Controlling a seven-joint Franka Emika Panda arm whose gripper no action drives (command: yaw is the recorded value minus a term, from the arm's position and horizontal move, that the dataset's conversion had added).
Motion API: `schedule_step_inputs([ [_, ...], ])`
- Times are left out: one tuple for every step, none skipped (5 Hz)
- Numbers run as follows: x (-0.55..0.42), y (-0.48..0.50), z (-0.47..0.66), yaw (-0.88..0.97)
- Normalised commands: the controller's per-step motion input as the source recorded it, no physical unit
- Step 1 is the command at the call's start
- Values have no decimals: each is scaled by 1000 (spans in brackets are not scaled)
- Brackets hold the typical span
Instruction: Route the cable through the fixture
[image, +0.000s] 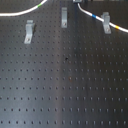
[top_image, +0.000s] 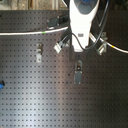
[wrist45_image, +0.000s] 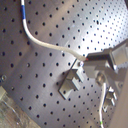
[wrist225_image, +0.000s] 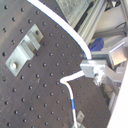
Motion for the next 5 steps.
schedule_step_inputs([
  [-263,167,268,0],
  [-129,184,233,0],
  [-157,122,254,0],
  [-263,110,327,-146],
  [-343,113,354,-211],
])
